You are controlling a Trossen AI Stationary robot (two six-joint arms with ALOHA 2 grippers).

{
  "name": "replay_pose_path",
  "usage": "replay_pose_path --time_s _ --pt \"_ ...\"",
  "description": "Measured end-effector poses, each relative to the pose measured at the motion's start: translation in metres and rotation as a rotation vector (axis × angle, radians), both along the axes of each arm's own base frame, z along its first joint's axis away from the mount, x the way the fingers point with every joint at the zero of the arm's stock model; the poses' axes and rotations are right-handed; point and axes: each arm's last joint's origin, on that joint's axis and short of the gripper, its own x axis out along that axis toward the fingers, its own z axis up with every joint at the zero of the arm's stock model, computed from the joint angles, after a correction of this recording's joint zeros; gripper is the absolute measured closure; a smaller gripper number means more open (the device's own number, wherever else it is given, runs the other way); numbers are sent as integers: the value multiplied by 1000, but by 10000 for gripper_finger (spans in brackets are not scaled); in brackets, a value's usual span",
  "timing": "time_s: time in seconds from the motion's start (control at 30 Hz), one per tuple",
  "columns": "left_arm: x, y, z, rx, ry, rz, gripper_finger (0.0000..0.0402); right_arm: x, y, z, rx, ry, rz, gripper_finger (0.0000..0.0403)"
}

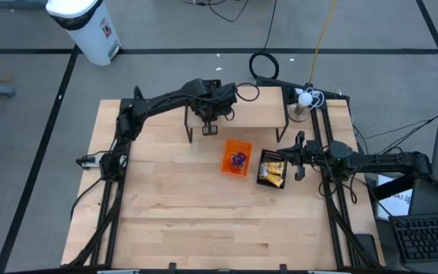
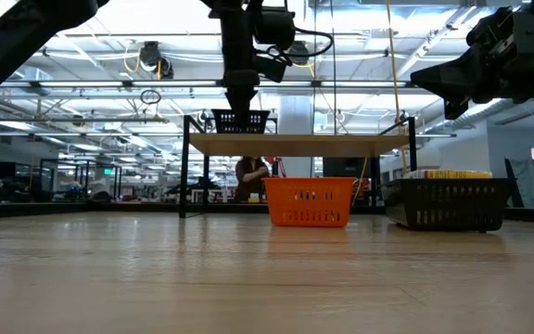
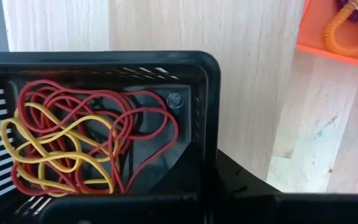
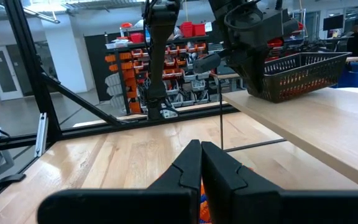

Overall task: Pick & Place Office Desk Supplies
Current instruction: Put the left black bin with rubber bands on the shelf, then put the orange bin with spring keychains on the shelf

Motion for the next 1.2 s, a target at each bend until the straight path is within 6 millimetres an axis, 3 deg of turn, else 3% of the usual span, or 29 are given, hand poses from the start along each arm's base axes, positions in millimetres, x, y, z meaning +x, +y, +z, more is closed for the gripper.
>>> replay_pose_path --time_s 0.33,0.43,0.97,1.2 --pt "0 -4 0 -36 -1 5 400 0 0 0 18 -3 2 403" --pt "0 -4 0 -18 4 35 382 0 0 0 18 -3 2 403" --pt "2 -14 -2 0 28 22 164 0 0 0 17 -6 2 403" --pt "-8 -27 22 21 -20 16 85 0 0 0 18 -5 2 403"
